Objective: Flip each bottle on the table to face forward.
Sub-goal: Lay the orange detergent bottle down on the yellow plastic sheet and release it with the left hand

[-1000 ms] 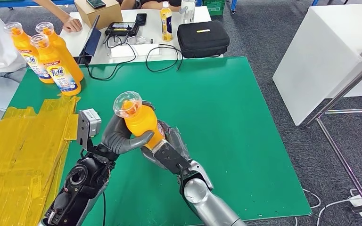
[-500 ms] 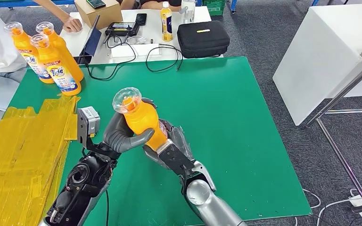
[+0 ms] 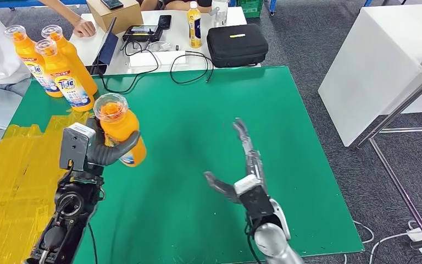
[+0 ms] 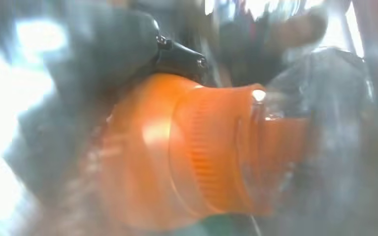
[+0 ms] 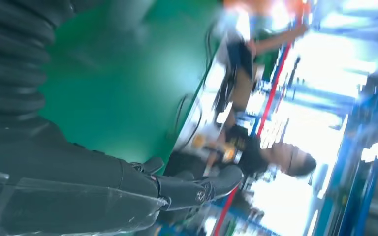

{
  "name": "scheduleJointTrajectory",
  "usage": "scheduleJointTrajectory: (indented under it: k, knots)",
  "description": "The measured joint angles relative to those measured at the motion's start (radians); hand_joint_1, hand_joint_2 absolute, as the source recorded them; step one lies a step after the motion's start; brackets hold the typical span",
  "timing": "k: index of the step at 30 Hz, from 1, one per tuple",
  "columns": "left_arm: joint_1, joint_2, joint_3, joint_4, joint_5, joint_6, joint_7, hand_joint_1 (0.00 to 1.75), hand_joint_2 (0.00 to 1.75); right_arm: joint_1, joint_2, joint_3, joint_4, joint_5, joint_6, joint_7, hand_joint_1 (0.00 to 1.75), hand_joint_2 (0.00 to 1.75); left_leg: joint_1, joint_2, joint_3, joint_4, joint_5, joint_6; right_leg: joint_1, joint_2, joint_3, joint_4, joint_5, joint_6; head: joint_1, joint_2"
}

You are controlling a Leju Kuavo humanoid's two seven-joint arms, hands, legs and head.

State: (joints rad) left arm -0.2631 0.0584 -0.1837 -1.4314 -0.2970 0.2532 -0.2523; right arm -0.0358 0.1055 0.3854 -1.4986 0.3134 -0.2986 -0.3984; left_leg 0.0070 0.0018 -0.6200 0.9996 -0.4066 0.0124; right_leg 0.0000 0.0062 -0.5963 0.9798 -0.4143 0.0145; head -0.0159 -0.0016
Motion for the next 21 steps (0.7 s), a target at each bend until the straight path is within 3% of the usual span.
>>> scheduleJointTrajectory:
  k: [3, 6, 13, 17, 21]
  knots:
    - [-0.011, 0.04, 0.034, -0.03, -0.283, 0.051, 0.08, 1.75, 1.75, 0.083, -0.008, -0.102, -0.09, -0.016, 0.022, -0.021, 0.0, 0.0, 0.0, -0.001, -0.001, 0.0, 0.0, 0.0, 0.0, 0.0, 0.0, 0.0, -0.001, 0.001, 0.0, 0.0]
    - [-0.055, 0.091, 0.041, -0.034, -0.529, 0.039, 0.156, 1.75, 1.75, 0.129, -0.009, -0.176, -0.156, -0.031, 0.033, -0.031, 0.0, 0.0, 0.0, -0.001, 0.0, 0.0, 0.0, 0.0, 0.0, -0.001, 0.0, 0.0, -0.001, 0.001, 0.0, 0.0]
    - [-0.115, 0.138, 0.037, -0.004, -0.717, 0.046, 0.22, 1.75, 1.75, 0.159, -0.004, -0.245, -0.221, -0.047, 0.033, -0.033, 0.0, 0.0, 0.0, 0.0, 0.001, 0.0, 0.001, -0.001, 0.0, 0.0, 0.0, 0.0, -0.001, 0.001, 0.0, 0.0]
    - [-0.144, 0.177, 0.023, 0.061, -0.999, 0.075, 0.304, 1.75, 1.75, 0.157, -0.004, -0.245, -0.234, -0.047, 0.029, -0.033, 0.0, 1.75, 0.0, 0.0, 0.001, 0.0, 0.001, -0.001, 0.0, 0.0, 0.0, 0.0, -0.001, 0.001, 0.0, 0.0]
    - [-0.2, 0.217, -0.004, 0.187, -1.166, 0.05, 0.336, 1.75, 1.75, 0.145, -0.005, -0.233, -0.237, -0.047, 0.035, -0.034, 0.0, 1.75, 0.0, 0.0, 0.001, 0.0, 0.001, -0.001, 0.0, 0.0, 0.0, 0.0, -0.001, 0.001, 0.0, 0.0]
